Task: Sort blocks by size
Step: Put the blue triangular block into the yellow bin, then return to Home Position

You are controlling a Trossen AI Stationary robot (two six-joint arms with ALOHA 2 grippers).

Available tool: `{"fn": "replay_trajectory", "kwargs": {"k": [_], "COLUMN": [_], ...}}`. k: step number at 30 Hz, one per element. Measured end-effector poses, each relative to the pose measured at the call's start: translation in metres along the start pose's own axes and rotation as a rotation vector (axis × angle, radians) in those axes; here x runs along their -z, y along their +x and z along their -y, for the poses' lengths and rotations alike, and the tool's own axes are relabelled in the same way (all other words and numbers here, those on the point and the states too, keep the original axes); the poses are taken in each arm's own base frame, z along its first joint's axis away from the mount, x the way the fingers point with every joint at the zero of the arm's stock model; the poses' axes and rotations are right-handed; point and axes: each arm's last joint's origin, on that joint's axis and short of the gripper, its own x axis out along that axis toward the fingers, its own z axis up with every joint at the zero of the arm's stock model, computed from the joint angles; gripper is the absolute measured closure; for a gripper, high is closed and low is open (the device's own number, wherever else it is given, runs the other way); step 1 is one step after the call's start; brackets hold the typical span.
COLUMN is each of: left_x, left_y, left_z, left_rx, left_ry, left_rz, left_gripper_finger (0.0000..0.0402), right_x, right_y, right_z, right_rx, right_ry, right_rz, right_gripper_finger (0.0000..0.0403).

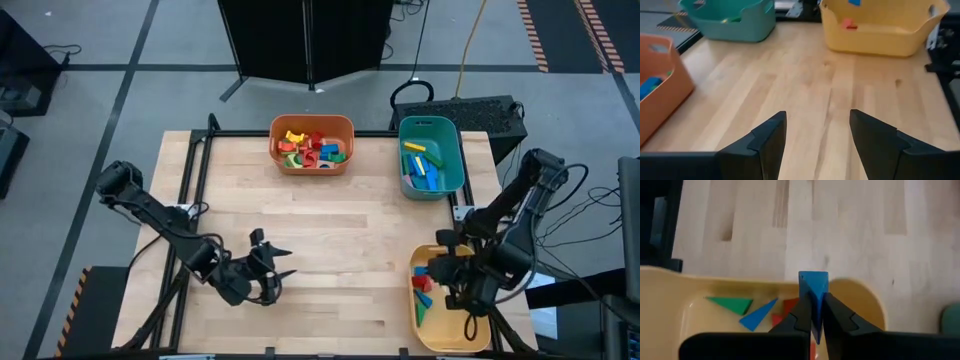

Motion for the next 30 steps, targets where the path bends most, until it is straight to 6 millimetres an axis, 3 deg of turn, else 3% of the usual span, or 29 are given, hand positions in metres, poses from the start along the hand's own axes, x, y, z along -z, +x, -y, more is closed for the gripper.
{"fn": "replay_trajectory", "kwargs": {"k": [5,12,16,21,30], "left_x": [0.012,0.022,0.022,0.021,0.018], "left_y": [-0.006,-0.010,-0.008,-0.004,0.002], "left_z": [-0.002,-0.005,-0.008,-0.012,-0.018], "left_rx": [-0.059,-0.095,-0.124,-0.109,-0.120], "left_ry": [-0.011,-0.040,0.017,0.123,0.046], "left_rz": [-0.059,-0.120,-0.130,-0.161,-0.175], "left_gripper_finger": [0.0185,0.0185,0.0185,0.0185,0.0185], "right_x": [0.015,0.050,0.058,0.058,0.059], "right_y": [0.008,0.042,0.054,0.056,0.055], "right_z": [-0.010,-0.011,-0.011,-0.010,-0.008], "right_rx": [-0.001,0.027,0.012,0.032,0.051], "right_ry": [0.043,0.156,0.183,0.180,0.189], "right_rz": [-0.077,-0.259,-0.254,-0.206,-0.207], "right_gripper_finger": [0.0391,0.0390,0.0385,0.0345,0.0257]}}
